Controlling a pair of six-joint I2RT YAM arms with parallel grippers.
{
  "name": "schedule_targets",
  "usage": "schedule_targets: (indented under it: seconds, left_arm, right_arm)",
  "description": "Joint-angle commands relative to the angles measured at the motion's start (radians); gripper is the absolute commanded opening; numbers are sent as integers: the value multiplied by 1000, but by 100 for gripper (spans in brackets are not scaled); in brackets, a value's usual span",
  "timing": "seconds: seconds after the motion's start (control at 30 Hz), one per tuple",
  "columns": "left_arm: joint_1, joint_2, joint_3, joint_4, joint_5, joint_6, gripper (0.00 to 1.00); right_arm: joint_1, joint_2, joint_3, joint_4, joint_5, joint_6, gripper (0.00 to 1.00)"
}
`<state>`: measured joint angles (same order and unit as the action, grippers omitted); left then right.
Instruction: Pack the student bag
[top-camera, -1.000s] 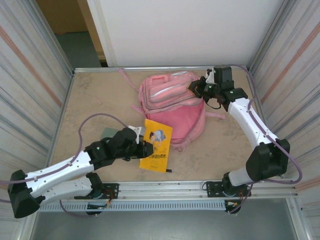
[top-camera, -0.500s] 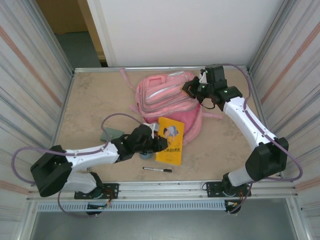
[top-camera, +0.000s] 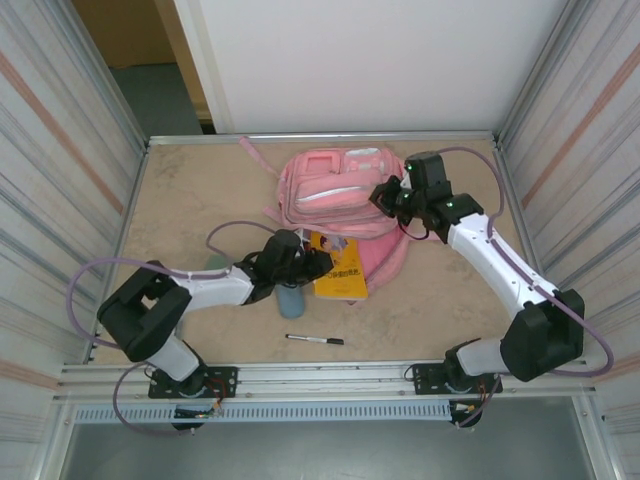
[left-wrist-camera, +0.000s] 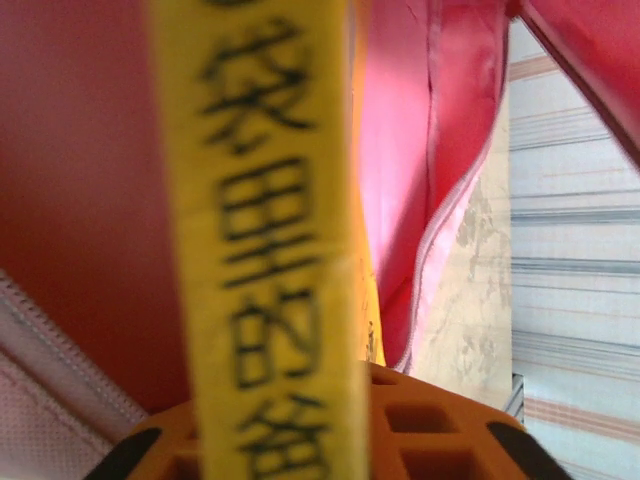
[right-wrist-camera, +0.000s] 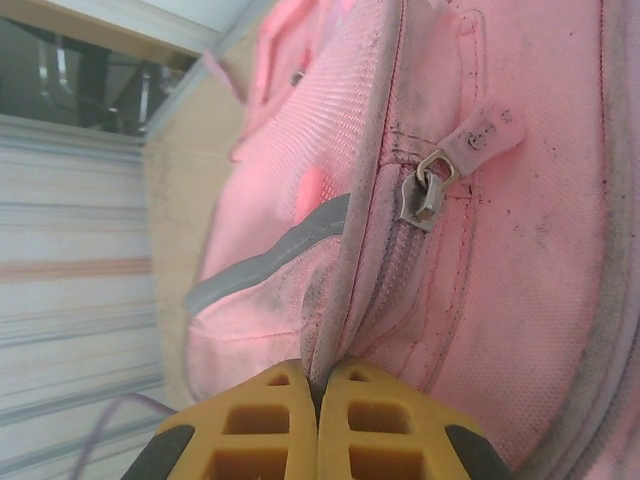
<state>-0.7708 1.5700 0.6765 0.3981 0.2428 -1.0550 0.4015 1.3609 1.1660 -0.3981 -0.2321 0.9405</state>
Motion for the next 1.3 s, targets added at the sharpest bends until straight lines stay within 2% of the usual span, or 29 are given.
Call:
schedule_targets:
  seconds: [0.0,0.1,0.2,0.27,0.47,0.63,0.9,1.03,1.13,1.2,1.27]
  left_arm:
    - [16,22,96,-20,-17,66,23]
    - [37,61,131,-86,-13,82,25]
    - [51,79,141,-116,16,110,40]
    - [53,62,144,-173,21,128,45]
    - [63,-104,114,-442,-61,194,54]
    - [97,-230,98,-626,-43,228,63]
    - [102,-403,114,-896,-22,309,64]
    - [101,-472,125,-900,-5,313,65]
    - [102,-448,152,-871,-30,363,67]
    - [103,-389,202,-873,-37,441,67]
    - [102,-313,266,-879,12,543,66]
  right_arm:
    - [49,-46,-23,25,86,-108,0]
    - [47,-40,-69,39,97,-110,0]
    - [40,-24,-100,57,83,-112,0]
    - [31,-8,-105,51,68,-117,0]
    - [-16,43,-100,59,1,-133,0]
    - [-39,76,-99,74,-32,-146,0]
    - [-69,123,-70,42,-124,-188,0]
    - [-77,140,-57,36,-166,-189,0]
    - [-84,160,-30,33,-242,-172,0]
    - [-86,168,-12,30,-281,-159,0]
    - [-88,174,9,27,-309,-145,0]
